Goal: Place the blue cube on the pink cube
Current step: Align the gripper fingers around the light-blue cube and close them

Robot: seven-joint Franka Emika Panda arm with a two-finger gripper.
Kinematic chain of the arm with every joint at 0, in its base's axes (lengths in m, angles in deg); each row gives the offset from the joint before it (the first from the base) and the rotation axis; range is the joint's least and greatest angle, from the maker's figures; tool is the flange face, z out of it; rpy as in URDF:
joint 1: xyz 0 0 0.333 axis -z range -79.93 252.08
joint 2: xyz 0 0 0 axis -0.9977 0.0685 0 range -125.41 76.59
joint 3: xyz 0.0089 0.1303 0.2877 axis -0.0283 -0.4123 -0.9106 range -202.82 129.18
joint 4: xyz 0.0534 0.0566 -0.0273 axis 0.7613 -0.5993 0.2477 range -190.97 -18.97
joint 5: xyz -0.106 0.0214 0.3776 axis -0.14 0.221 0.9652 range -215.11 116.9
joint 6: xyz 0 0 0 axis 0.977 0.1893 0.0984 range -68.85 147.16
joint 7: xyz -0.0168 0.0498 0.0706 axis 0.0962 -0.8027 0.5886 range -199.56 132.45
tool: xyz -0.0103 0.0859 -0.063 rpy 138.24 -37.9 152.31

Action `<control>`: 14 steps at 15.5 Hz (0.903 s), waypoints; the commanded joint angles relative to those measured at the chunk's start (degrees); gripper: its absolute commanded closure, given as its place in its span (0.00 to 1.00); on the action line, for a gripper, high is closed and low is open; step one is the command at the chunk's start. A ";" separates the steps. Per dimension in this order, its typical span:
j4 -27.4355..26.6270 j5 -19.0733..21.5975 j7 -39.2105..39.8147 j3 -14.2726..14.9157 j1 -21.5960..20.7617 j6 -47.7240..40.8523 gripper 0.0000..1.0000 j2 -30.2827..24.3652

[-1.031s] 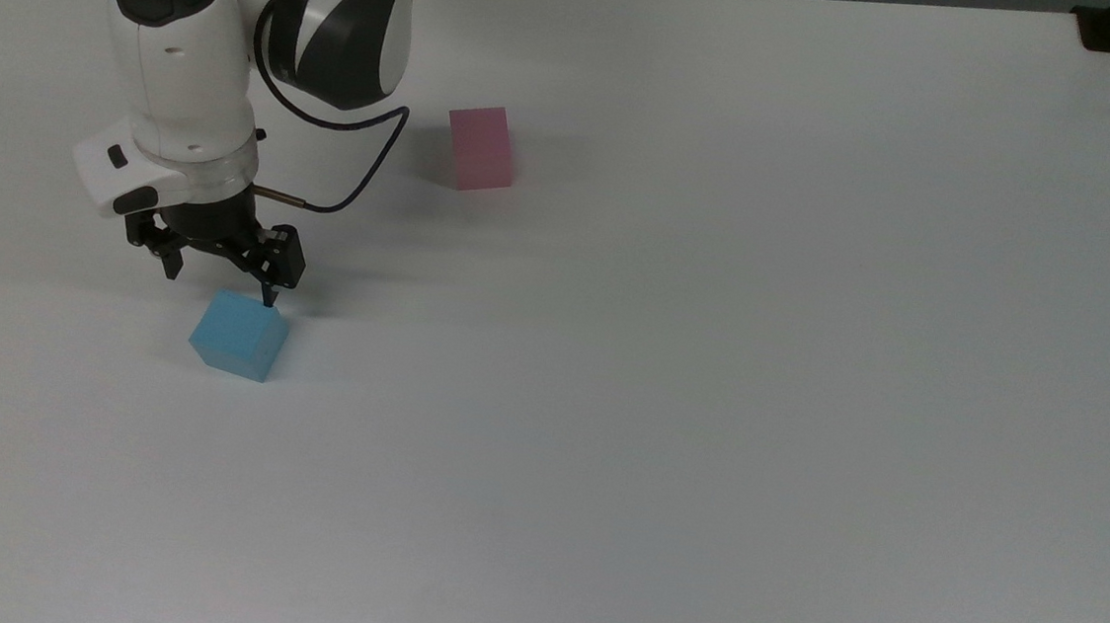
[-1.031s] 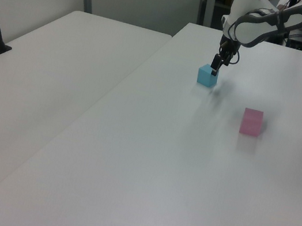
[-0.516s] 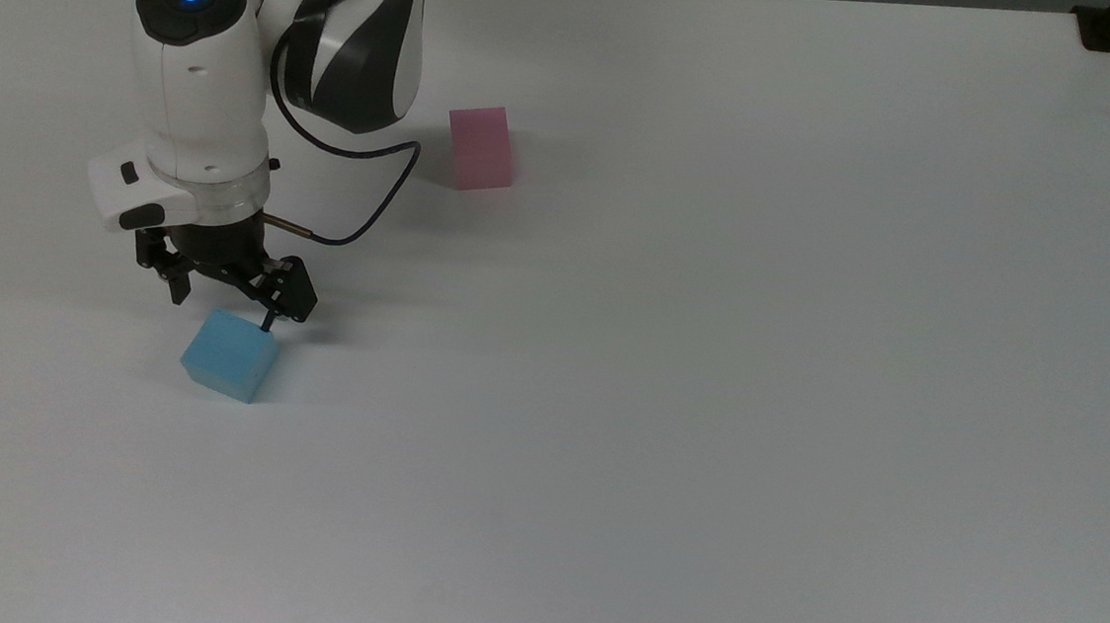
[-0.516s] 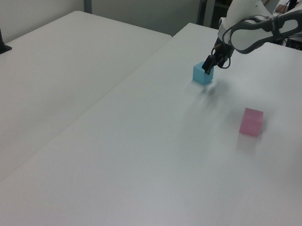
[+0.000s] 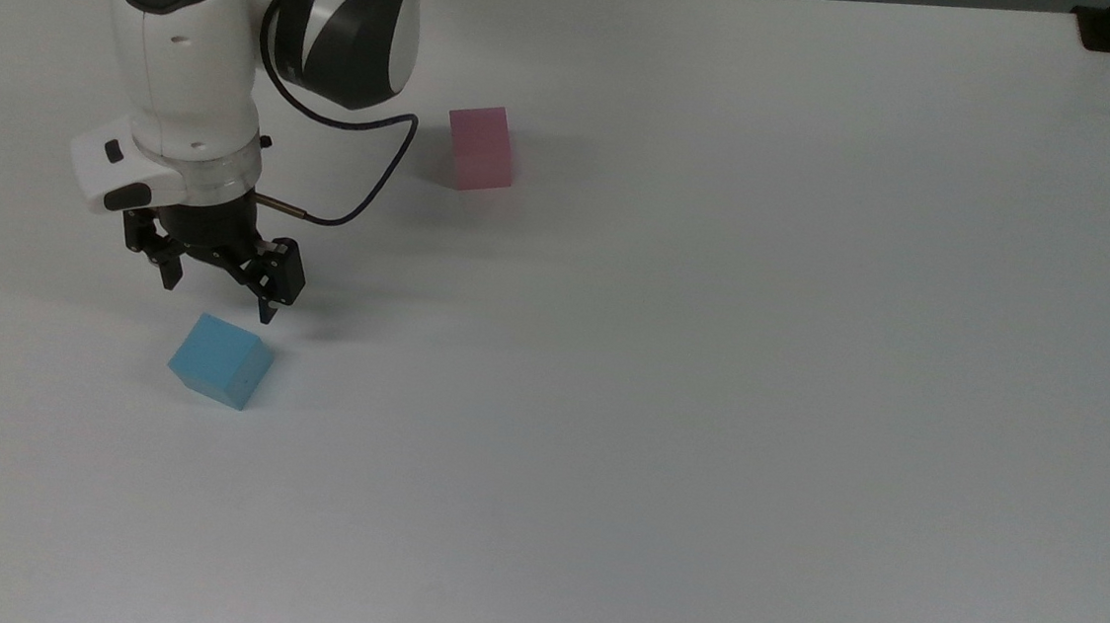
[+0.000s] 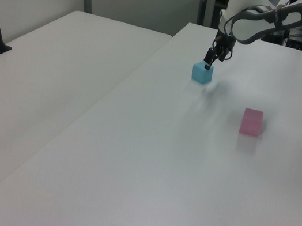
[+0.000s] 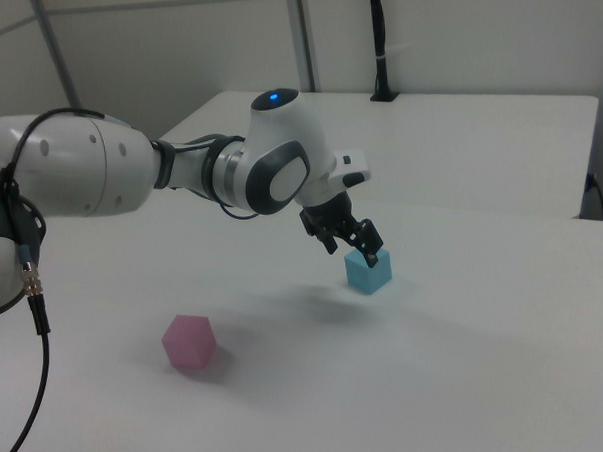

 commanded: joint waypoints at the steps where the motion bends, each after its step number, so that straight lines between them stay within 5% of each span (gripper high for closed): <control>1: -1.16 0.35 0.92 -1.17 -0.47 -1.15 0.00 0.95; 14: 4.11 -0.18 -0.49 -1.71 0.15 -0.18 0.00 5.09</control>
